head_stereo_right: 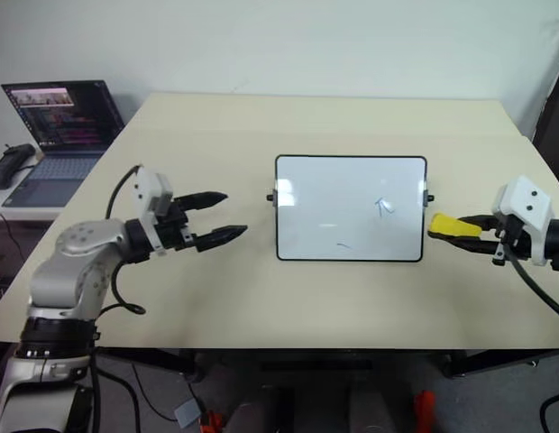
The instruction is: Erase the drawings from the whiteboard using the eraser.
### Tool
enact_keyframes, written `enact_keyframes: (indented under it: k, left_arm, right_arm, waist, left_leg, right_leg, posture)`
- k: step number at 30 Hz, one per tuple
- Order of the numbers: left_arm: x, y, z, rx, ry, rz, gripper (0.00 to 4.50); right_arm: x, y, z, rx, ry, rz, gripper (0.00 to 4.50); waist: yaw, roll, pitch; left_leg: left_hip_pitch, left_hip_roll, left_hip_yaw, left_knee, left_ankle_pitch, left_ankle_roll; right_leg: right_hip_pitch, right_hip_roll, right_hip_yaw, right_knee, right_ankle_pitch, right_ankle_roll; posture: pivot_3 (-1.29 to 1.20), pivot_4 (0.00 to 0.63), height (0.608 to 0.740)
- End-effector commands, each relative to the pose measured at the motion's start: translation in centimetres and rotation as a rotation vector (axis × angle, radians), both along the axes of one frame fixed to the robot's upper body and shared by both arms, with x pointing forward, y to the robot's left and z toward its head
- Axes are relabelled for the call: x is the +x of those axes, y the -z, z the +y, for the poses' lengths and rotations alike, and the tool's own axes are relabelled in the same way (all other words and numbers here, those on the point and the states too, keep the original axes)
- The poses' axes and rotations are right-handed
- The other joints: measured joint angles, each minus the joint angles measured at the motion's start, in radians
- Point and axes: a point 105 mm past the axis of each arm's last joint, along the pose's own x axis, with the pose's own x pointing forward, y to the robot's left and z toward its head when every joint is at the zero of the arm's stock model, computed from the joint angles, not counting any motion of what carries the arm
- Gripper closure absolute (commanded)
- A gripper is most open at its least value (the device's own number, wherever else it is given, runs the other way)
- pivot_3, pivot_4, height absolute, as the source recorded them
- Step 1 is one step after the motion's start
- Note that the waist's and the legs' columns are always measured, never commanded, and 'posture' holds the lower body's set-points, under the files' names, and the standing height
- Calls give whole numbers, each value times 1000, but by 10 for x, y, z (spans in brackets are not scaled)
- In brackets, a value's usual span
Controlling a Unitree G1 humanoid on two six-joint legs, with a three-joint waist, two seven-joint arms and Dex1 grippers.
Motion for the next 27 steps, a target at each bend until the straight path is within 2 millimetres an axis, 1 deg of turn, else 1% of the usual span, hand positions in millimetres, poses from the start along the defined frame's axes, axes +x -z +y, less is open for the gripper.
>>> enact_keyframes:
  k: [1,4,12,16,22,27]
  left_arm:
    - [-4,-16,-4,16,19,-70,0]
    - [-5,-18,-5,36,26,-80,0]
    - [-8,-32,-17,35,71,-120,0]
    - [-9,-36,-19,40,86,-130,0]
    - [-10,-36,-19,43,90,-125,0]
    - [-9,-35,-19,48,96,-123,0]
  right_arm:
    - [3,-15,4,-7,-22,-68,3371]
    - [5,-15,1,-15,-19,-70,3371]
    - [9,-18,5,-4,-32,-85,3371]
    - [6,-22,2,-6,-28,-84,3371]
    - [-6,-10,-17,-76,14,16,3371]
    - [-8,-12,-15,-79,5,12,3371]
  waist:
    - [1,0,0]
    - [5,0,0]
    - [7,0,0]
    - [7,0,0]
    - [8,0,0]
    - [4,0,0]
  left_leg:
    - [0,0,0,0,0,0]
    - [0,0,-1,0,0,0]
    - [0,-1,-1,0,0,0]
    - [0,-1,-1,0,0,0]
    - [0,-1,-1,0,0,0]
    - [0,-1,-1,0,0,0]
  right_leg:
    - [0,0,0,0,0,0]
    - [0,0,0,0,2,-4]
    - [0,0,0,0,3,-4]
    - [0,0,0,0,3,-4]
    - [0,-1,0,0,3,-5]
    - [0,0,0,1,3,-4]
  posture:
    - [0,150,740]
    - [0,150,740]
    - [0,150,740]
    - [0,150,740]
    - [0,150,740]
    - [0,150,740]
